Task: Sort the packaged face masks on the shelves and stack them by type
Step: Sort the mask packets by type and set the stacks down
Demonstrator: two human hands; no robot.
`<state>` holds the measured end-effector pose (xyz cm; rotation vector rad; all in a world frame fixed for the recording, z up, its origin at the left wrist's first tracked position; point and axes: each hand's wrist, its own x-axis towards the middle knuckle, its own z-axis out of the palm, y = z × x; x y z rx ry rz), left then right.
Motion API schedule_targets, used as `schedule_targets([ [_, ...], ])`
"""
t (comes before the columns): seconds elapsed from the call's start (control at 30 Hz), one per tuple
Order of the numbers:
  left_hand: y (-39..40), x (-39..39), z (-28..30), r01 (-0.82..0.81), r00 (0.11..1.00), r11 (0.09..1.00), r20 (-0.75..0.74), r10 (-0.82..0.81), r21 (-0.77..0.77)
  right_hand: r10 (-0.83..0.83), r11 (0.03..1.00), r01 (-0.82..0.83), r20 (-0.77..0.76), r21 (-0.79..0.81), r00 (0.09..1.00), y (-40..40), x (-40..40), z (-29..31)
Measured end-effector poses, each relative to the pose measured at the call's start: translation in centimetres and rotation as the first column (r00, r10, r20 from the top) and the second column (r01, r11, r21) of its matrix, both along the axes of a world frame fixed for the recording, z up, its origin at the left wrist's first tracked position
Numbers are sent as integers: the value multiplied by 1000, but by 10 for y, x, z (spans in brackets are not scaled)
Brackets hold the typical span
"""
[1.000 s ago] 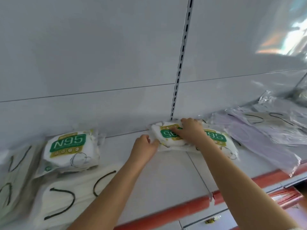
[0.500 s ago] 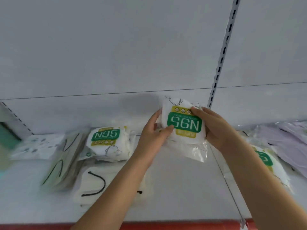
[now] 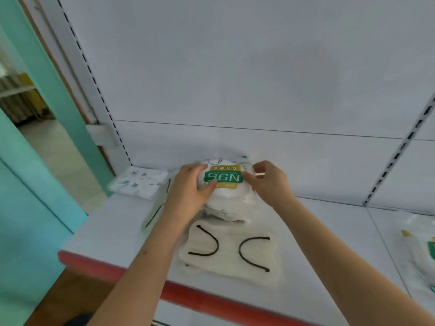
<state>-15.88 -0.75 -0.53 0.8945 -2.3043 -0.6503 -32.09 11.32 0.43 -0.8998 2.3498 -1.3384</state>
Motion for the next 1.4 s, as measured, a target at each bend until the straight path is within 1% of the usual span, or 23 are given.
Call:
schedule_targets([
  [0.07,-3,-1,-7,28,996,1000,88,-27,-10,-7,998,17,-153,63,988,16,-2,-1],
  [0.13,1,-6,-5,-11,997,989,75,22,-150,-58,994,77,-231,75,971,50,-14,0],
  [0.2,20,-15,4,-66,997,952,-65,49,-300,-152,978,184,-280,94,948,98,-32,1],
  [0.27,58,-30,20,-44,969,950,-244,-34,-308,-302,927,357,-328,119,895,157,-56,-2],
  [0.33,108,-51,29,138,923,979,-339,-181,-148,-461,798,558,-367,228,808,223,-79,-8],
  [0.37,134,-63,30,274,901,961,-357,-245,31,-522,707,633,-372,315,768,253,-86,-12],
  [0.4,160,-76,28,399,885,882,-359,-297,252,-568,618,672,-360,407,740,278,-91,-16],
  [0.43,184,-91,22,469,878,759,-335,-343,452,-600,549,677,-333,490,727,298,-92,-20],
  [0.47,205,-107,11,475,877,656,-261,-403,586,-614,511,661,-304,550,728,311,-92,-24],
  [0.53,239,-133,-5,409,843,536,-81,-531,739,-609,515,623,-261,589,749,322,-90,-29],
  [0.57,252,-144,-15,359,828,463,-48,-559,811,-612,538,619,-240,572,754,323,-90,-31],
  [0.63,269,-160,-26,284,846,259,-114,-521,923,-632,616,617,-160,490,758,318,-91,-32],
  [0.67,272,-166,-29,279,860,232,-136,-491,932,-644,661,616,-98,429,759,314,-92,-33],
  [0.77,262,-167,-33,292,924,419,-139,-357,860,-602,798,594,180,102,778,294,-88,-32],
  [0.83,246,-153,-22,334,938,548,-216,-270,767,-475,827,550,377,-119,795,274,-80,-26],
  [0.9,226,-130,-3,396,912,673,-351,-211,625,-295,818,486,499,-308,815,246,-69,-13],
  [0.97,202,-104,22,417,868,772,-461,-182,479,-106,795,408,559,-449,823,211,-55,7],
  [1.07,162,-63,54,357,812,861,-576,-94,363,132,805,218,524,-552,841,153,-31,35],
  [1.17,114,-26,68,211,758,922,-650,56,325,282,814,35,447,-580,849,92,-11,59],
  [1.23,85,-12,62,57,782,944,-602,160,325,276,850,-46,371,-525,887,57,-3,62],
  [1.27,68,-7,53,-55,818,950,-531,220,308,210,898,-64,295,-435,932,38,-2,58],
  [1.33,42,-3,30,-195,898,949,-344,275,248,37,989,-35,16,-145,999,13,-3,38],
  [1.4,29,-4,13,-168,950,934,-203,239,315,-17,998,27,-182,49,983,4,-4,17],
])
